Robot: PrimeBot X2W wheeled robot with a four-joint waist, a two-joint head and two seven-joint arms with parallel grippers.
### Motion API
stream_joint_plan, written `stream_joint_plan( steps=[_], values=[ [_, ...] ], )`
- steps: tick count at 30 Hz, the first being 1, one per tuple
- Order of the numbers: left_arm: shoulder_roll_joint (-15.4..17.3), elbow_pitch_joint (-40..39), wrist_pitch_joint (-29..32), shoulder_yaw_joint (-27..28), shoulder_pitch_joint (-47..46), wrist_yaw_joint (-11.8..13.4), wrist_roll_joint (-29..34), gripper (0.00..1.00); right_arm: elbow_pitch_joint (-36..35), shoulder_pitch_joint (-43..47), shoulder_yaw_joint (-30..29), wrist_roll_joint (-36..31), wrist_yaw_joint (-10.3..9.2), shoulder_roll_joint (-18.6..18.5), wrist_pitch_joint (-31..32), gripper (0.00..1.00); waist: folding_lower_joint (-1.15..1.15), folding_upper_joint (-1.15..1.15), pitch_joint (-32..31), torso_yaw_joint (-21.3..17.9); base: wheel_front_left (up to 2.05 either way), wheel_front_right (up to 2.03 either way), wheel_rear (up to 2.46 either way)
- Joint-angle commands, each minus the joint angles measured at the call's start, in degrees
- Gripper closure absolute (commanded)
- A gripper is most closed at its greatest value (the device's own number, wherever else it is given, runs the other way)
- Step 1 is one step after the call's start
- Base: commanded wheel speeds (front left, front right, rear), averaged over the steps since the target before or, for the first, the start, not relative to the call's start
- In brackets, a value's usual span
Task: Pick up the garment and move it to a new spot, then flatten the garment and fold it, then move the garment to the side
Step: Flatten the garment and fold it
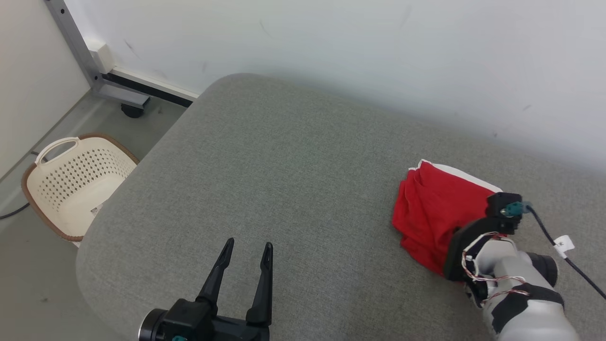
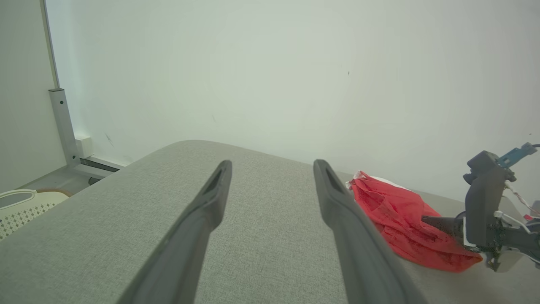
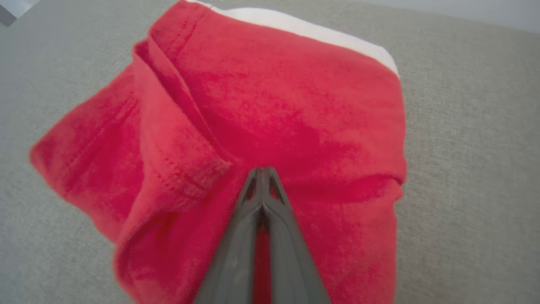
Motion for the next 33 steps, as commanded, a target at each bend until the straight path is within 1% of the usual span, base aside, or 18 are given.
stream_joint_plan(
  steps=[1,5,7,10,14,16,17,18,19,22,26,29,31,32,33],
  values=[
    [0.2,0.2,-0.2,0.0,-0.3,-0.3,0.7,0.00,0.2,0.4,0.9,0.1,0.12,1.2,-0.8,1.00,0.00,0.00,-1.0,0.7,0.00,0.00,0.00],
    [0.7,0.7,0.2,-0.2,-0.2,-0.3,0.7,0.00,0.9,-0.2,4.4,1.1,0.12,2.7,-2.4,1.00,0.00,0.00,-2.5,1.3,0.00,0.00,0.00],
    [0.8,0.7,0.4,-0.5,0.0,-0.4,0.7,0.00,1.3,-0.9,7.9,3.7,0.12,3.0,-2.9,1.00,0.00,0.00,-3.0,1.7,0.00,0.00,0.00],
    [1.0,0.8,0.7,-0.7,0.1,-0.4,0.6,0.00,0.1,-0.4,16.6,11.3,0.12,3.1,-2.3,1.00,0.00,0.00,-3.6,2.1,0.00,0.00,0.00],
    [1.4,0.9,0.7,-0.4,0.5,-0.2,0.1,0.00,-6.6,2.1,28.8,22.4,0.12,3.1,0.4,1.00,0.00,0.00,-4.2,1.8,0.00,0.00,0.00],
    [1.6,0.9,0.7,-0.2,0.7,0.0,-0.1,0.00,-10.3,2.7,32.7,28.8,0.12,3.0,2.0,1.00,0.00,0.00,-4.5,1.4,0.00,0.00,0.00],
    [1.7,0.8,0.7,-0.1,0.8,0.1,-0.2,0.00,-11.6,2.4,33.6,31.7,0.12,2.9,2.4,1.00,0.00,0.00,-4.6,1.2,0.00,0.00,0.00],
    [1.7,0.8,0.7,0.0,0.9,0.2,-0.3,0.00,-12.2,1.9,34.9,33.6,0.12,2.9,3.2,0.56,0.00,0.00,-4.8,0.9,0.00,0.00,0.00],
    [1.9,0.7,0.7,0.1,1.0,0.4,-0.4,0.00,-12.3,1.1,35.8,34.7,0.12,3.0,3.9,0.00,0.00,0.00,-5.0,0.7,0.00,0.00,0.00],
    [2.4,0.3,0.9,0.6,1.5,0.8,-0.4,0.00,-10.2,-2.5,35.9,36.6,0.12,3.0,5.9,0.00,0.00,0.00,-5.4,-0.3,0.00,0.00,0.00],
    [3.3,-0.4,0.8,0.8,2.1,1.1,0.0,0.00,-4.5,-7.2,32.6,35.5,0.12,2.8,5.7,0.00,0.00,0.00,-5.7,-1.7,0.00,0.00,0.00],
    [3.6,-0.8,0.8,0.4,2.2,0.9,0.2,0.00,0.8,-10.1,30.1,33.9,0.12,0.2,6.2,0.00,0.00,0.00,-5.6,-2.2,0.00,0.00,0.00],
    [3.6,-0.9,0.7,0.2,2.2,0.9,0.3,0.00,2.6,-11.2,28.5,33.0,0.12,-1.5,6.5,0.00,0.00,0.00,-5.3,-2.5,0.00,0.00,0.00],
    [3.6,-0.9,0.7,0.2,2.2,0.9,0.3,0.00,2.6,-11.2,28.5,33.0,0.12,-1.5,6.5,0.00,0.00,0.00,-5.3,-2.5,0.00,0.00,0.00],
    [3.6,-1.0,0.7,0.1,2.3,0.9,0.3,0.00,3.2,-11.3,27.6,32.6,0.12,-2.7,6.1,0.00,0.00,0.00,-5.0,-2.6,0.00,0.00,0.00]
  ],
)
